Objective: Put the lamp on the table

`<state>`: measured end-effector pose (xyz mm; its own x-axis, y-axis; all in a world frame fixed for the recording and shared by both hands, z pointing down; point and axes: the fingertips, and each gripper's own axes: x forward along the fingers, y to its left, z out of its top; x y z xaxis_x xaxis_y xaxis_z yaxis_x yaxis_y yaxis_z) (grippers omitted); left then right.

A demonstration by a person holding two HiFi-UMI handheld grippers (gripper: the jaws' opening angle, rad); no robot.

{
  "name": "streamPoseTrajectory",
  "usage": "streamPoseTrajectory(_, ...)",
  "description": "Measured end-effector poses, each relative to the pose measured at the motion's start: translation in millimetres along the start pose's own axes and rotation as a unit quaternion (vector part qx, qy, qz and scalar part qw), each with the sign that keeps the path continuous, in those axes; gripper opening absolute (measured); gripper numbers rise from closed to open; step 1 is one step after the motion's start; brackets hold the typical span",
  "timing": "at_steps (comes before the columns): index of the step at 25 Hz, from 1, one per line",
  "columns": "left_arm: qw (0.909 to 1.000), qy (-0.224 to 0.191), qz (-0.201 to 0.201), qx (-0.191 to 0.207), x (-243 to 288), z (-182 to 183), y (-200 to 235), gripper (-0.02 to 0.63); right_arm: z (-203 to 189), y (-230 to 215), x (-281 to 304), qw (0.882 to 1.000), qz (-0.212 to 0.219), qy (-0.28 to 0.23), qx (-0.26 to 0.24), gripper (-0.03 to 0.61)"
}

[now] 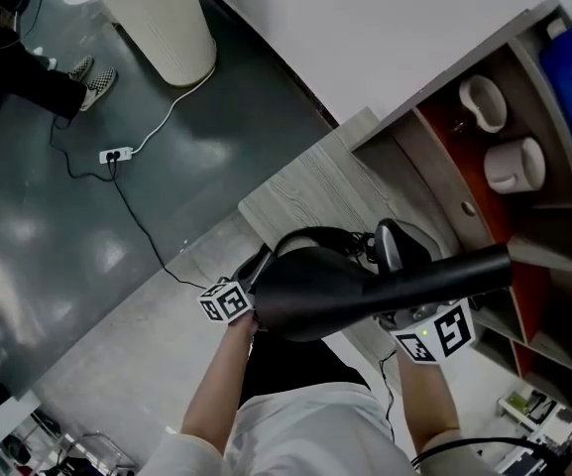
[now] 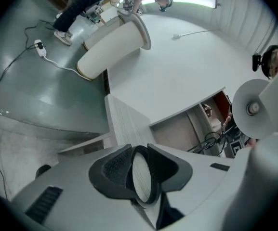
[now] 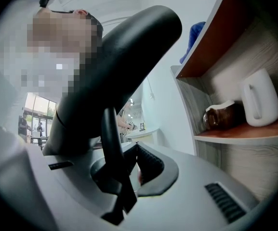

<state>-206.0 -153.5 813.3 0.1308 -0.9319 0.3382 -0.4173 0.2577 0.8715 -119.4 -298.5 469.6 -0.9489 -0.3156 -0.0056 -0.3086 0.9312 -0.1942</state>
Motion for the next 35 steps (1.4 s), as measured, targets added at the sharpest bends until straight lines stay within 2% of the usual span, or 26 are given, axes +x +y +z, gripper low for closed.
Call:
streamPoseTrajectory(2, 0.9996, -0.006, 0.027, 0.008, -10.6, 0.1, 10.4, 0.114, -0.2, 0.1, 0.0, 1.0, -0.001, -0.001, -0.001, 0.017)
streamPoseTrajectory(5, 0.9983, 0.022, 0.052, 0.013, -17.9, -15.8, 21.5, 0.114, -0.6, 1.6, -0.7, 1.0, -0.002, -0.001, -0.004, 0.018)
streamPoseTrajectory(11, 0.9967, 0.068, 0.042, 0.018, -3.9, -41.1, 10.6, 0.114, -2.6, 6.5, -2.4, 1.0, 0.006, 0.006, -0.008, 0.018)
streamPoseTrajectory(25, 0.9946, 0.084, 0.052, 0.031, -2.0, -42.9, 16.0, 0.115, -7.5, 17.4, -9.5, 0.997, 0.04, 0.049, -0.049, 0.023)
streamPoseTrajectory(27, 0.9942, 0.087, 0.054, 0.033, -1.8, -43.4, 17.6, 0.115, -7.1, 17.5, -13.1, 0.996, 0.041, 0.056, -0.055, 0.042)
streamPoseTrajectory(30, 0.9943, 0.086, 0.053, 0.035, -1.2, -42.8, 19.5, 0.115, -4.7, 15.7, -19.9, 0.996, 0.037, 0.061, -0.061, 0.103)
streamPoseTrajectory(35, 0.9948, 0.078, 0.051, 0.042, -2.5, -38.9, 19.4, 0.115, -1.9, 16.2, -36.2, 0.994, 0.031, 0.071, -0.079, 0.114)
